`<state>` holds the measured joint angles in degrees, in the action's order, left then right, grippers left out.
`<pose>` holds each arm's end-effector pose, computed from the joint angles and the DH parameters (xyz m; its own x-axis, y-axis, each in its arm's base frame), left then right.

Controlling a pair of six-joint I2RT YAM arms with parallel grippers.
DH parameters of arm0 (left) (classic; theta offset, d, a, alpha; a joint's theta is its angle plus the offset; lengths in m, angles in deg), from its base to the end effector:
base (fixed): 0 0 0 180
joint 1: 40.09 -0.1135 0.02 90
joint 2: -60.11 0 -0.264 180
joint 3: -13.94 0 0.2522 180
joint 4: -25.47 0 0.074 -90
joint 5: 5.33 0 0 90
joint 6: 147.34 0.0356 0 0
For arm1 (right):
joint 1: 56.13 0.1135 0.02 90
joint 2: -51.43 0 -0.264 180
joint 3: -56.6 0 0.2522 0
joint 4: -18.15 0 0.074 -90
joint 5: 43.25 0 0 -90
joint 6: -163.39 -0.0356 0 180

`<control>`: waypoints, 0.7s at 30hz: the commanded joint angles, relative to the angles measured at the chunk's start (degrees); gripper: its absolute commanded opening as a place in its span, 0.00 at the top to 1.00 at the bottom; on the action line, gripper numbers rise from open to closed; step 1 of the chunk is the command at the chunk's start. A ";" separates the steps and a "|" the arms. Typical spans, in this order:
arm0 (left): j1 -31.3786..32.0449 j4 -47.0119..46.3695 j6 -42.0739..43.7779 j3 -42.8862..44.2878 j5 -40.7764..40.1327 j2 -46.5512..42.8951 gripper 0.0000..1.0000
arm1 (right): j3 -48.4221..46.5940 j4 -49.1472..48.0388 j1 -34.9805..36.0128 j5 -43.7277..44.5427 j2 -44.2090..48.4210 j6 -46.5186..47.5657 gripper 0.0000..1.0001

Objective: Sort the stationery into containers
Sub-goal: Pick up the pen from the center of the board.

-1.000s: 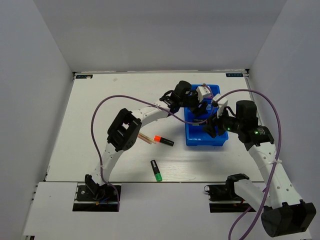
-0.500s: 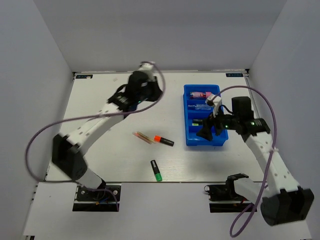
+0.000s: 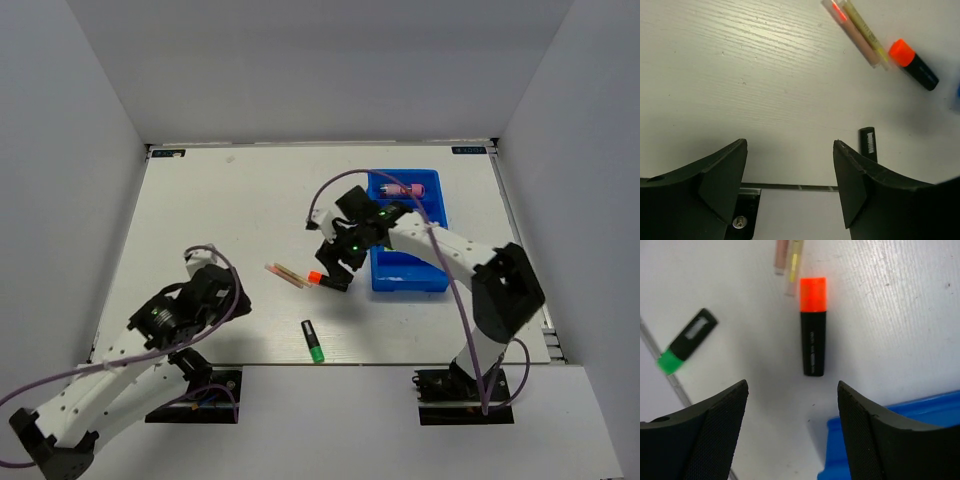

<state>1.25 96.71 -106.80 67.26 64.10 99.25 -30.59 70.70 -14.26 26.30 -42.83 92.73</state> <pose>0.0969 -0.0686 0.2518 -0.7705 -0.2698 -0.5775 -0.1701 0.9602 -0.2216 0.2480 0.2390 0.2531 -0.3555 -0.7353 -0.5770 -0.9270 0.3564 0.1169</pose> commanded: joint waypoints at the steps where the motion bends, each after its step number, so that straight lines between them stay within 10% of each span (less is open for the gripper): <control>1: -0.12 5.89 -4.60 -0.52 -2.63 -5.81 0.20 | -2.95 -4.14 3.90 11.45 -4.70 1.06 0.25; 21: -0.21 5.20 -5.48 -5.01 2.03 -6.79 0.20 | -6.91 -9.51 8.58 17.20 -20.88 3.26 0.31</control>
<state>1.23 103.27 -111.43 62.78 65.36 92.17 -37.56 62.74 -6.48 42.34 -63.15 95.26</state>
